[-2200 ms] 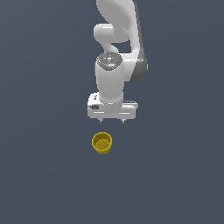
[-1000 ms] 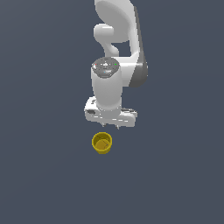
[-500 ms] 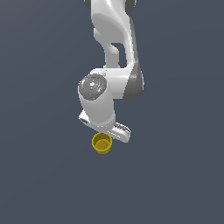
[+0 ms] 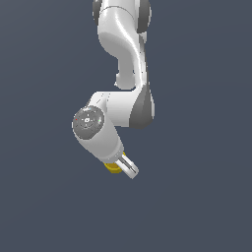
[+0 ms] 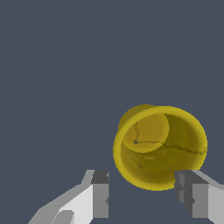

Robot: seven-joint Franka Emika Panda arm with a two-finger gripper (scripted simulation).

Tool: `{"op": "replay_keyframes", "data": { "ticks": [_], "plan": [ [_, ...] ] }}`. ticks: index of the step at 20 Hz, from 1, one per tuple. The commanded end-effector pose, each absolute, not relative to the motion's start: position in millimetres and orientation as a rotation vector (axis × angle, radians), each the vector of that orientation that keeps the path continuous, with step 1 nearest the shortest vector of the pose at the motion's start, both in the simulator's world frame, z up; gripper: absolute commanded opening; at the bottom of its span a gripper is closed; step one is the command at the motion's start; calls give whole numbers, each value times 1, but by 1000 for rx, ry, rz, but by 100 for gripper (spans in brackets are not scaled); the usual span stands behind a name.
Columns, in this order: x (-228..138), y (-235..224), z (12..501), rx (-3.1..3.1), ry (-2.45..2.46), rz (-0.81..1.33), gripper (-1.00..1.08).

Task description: Pick up the object and move it to a goal position.

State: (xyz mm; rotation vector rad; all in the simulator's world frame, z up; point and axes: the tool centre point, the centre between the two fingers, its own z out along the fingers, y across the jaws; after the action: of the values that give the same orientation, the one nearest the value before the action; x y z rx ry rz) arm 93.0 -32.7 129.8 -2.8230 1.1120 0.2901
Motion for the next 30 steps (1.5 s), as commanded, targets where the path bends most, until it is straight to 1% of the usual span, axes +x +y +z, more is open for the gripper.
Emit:
{"op": "replay_keyframes", "data": {
  "ticks": [1, 16, 30],
  "plan": [
    [98, -35, 124, -2777, 1205, 329, 28],
    [113, -43, 93, -2521, 1630, 534, 28],
    [113, -43, 85, -2462, 1713, 582, 28]
  ]
}}
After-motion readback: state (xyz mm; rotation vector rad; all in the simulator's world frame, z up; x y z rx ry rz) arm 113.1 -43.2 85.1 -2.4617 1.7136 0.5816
